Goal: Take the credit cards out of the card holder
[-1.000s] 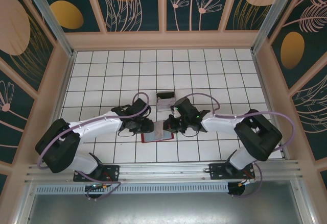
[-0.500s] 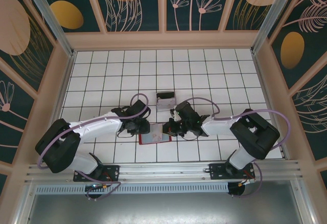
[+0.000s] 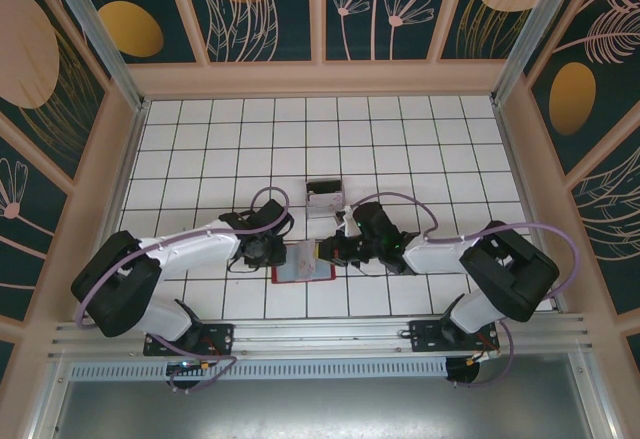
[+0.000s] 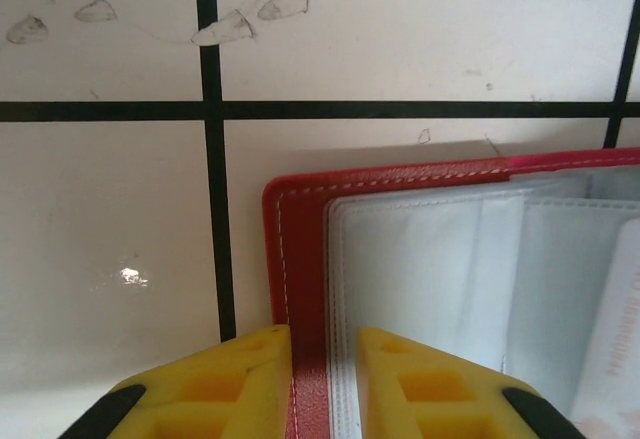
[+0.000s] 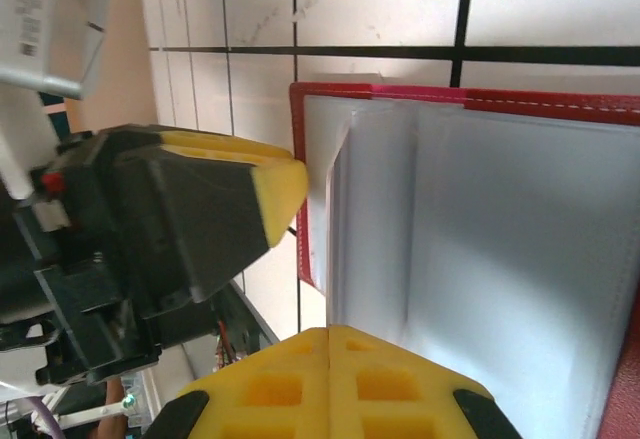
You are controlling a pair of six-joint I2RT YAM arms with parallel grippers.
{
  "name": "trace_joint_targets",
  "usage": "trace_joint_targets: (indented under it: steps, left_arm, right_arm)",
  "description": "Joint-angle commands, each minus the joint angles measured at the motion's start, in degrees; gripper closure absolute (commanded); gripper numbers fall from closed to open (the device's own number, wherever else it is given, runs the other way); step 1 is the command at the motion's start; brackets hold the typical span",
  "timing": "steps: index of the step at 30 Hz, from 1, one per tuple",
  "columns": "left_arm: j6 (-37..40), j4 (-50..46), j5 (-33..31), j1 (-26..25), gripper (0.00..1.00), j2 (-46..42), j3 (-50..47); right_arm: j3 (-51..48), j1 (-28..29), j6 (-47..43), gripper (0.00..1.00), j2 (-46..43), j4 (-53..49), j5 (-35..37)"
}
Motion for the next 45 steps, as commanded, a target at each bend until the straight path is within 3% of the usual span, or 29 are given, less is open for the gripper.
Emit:
trace_joint_targets:
  steps: [1, 11, 23, 35, 45]
  left_arm:
    - [-0.22, 0.85, 2.17, -0.16, 0.76, 1.04, -1.13]
    - [-0.34, 4.63, 6.0, -0.16, 0.82, 2.26, -2.86]
    - [-0.2, 4.04, 5.31, -0.16, 0.81, 2.03, -2.98]
    - [-0.15, 4.26, 5.05, -0.14, 0.81, 2.71, -3.04]
    - [-0.07, 3.72, 5.09, -0.1, 0.81, 2.61, -2.6]
  right_arm:
    - [-0.94, -0.38, 0.72, 1.0, -0.12, 4.0, -1.64]
    - [-0.41, -0.3, 2.54, 1.0, 6.12, 8.88, -3.57]
    - [-1.13, -1.41, -1.2, 1.0, 0.72, -0.25, -0.39]
    - [-7.79, -1.88, 2.76, 1.0, 2.45, 18.37, -3.67]
    - [-7.72, -2.99, -1.58, 1.0, -0.2, 4.43, -0.24]
